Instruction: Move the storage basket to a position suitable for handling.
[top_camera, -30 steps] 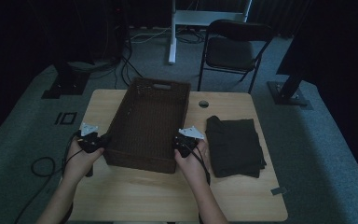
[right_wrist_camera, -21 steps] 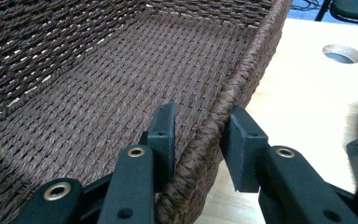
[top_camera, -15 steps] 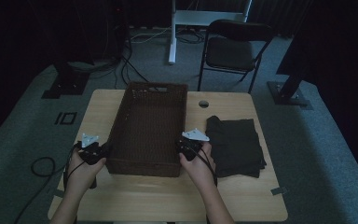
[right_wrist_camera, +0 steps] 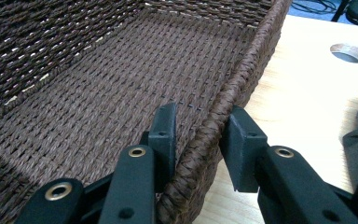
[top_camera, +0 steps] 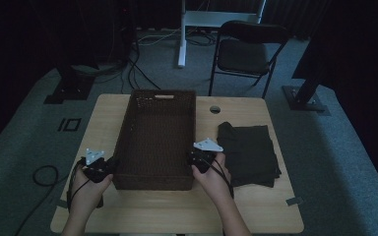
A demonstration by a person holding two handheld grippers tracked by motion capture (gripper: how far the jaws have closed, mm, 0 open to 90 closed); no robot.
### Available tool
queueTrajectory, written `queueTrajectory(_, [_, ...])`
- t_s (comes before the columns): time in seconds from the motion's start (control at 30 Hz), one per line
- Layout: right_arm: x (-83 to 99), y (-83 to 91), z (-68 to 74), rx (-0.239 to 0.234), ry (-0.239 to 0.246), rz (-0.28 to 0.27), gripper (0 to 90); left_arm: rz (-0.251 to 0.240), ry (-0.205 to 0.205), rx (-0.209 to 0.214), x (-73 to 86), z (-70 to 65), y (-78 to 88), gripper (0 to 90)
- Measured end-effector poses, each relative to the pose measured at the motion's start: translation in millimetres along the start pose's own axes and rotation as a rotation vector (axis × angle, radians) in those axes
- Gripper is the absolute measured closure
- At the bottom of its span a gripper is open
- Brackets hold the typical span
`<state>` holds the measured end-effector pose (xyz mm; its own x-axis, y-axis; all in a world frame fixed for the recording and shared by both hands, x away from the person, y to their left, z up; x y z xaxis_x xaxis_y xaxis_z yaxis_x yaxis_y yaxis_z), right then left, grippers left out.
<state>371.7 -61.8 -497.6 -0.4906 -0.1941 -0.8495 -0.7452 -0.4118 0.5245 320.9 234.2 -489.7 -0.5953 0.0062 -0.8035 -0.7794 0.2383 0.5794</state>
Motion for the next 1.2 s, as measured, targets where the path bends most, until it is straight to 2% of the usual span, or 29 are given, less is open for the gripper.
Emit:
queueTrajectory(0.3, [-2.6, -6.1, 5.8, -0.021, -0.015, -0.006, 67.0, 0.0, 0.016, -0.005, -0.9, 9.3, 2.2, 79.7])
queueTrajectory(0.53, [-7.0, -13.0, 13.1, -0.015, -0.006, 0.001, 67.1, -0.007, 0.027, -0.014, -1.7, 18.6, 2.1, 79.9])
queueTrajectory(0.67, [-7.3, -14.2, 13.1, -0.024, -0.013, -0.003, 66.9, -0.011, 0.036, -0.006, -1.8, 19.2, 2.1, 79.8])
queueTrajectory(0.8, [-6.9, -14.1, 12.4, -0.028, -0.02, -0.007, 66.8, -0.01, 0.033, -0.006, -2.0, 19.1, 2.0, 79.8])
queueTrajectory(0.93, [-6.7, -14.1, 11.8, -0.031, -0.028, -0.01, 65.7, -0.008, 0.018, 0.011, -2.3, 19.2, 1.7, 77.0])
queueTrajectory(0.97, [-6.7, -14.1, 11.8, -0.031, -0.028, -0.01, 65.7, -0.008, 0.018, 0.011, -2.3, 19.2, 1.7, 73.7])
queueTrajectory(1.0, [-6.6, -14.2, 10.9, -0.038, -0.034, -0.014, 63.1, -0.013, 0.021, 0.059, -2.4, 17.9, 0.0, 73.7])
queueTrajectory(1.03, [-7.0, -14.4, 8.0, -0.035, -0.01, -0.047, 52.6, -0.02, 0.013, 0.072, -2.7, 17.7, -1.1, 58.8])
queueTrajectory(1.07, [-7.4, -14.2, 6.3, -0.033, -0.013, -0.055, 45.8, -0.05, 0.001, 0.086, -4.0, 18.0, -2.4, 52.0])
queueTrajectory(1.1, [-9.3, -13.8, 4.0, -0.026, -0.007, -0.086, 39.1, -0.066, -0.003, 0.093, -5.2, 18.4, -3.1, 43.6])
queueTrajectory(1.17, [-13.9, -10.9, -1.2, -0.006, 0.023, -0.137, 36.4, -0.064, -0.007, 0.112, -6.3, 18.1, -3.5, 41.5])
queueTrajectory(1.2, [-16.0, -9.4, -3.5, -0.007, 0.038, -0.152, 33.0, -0.078, -0.023, 0.108, -7.4, 18.4, -4.0, 36.1])
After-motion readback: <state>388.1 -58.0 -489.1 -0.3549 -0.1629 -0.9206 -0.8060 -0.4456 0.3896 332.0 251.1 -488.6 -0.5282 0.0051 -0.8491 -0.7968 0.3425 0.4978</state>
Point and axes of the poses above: each handheld gripper's, and its own axes: y roughly backward along the jaws, x roughly out of its underside, z roughly to its left, the point moved 5 cm from there along -y, roughly forward along the jaws, and after that the axes turned 1 degree about -z, right-handed, at the moved point
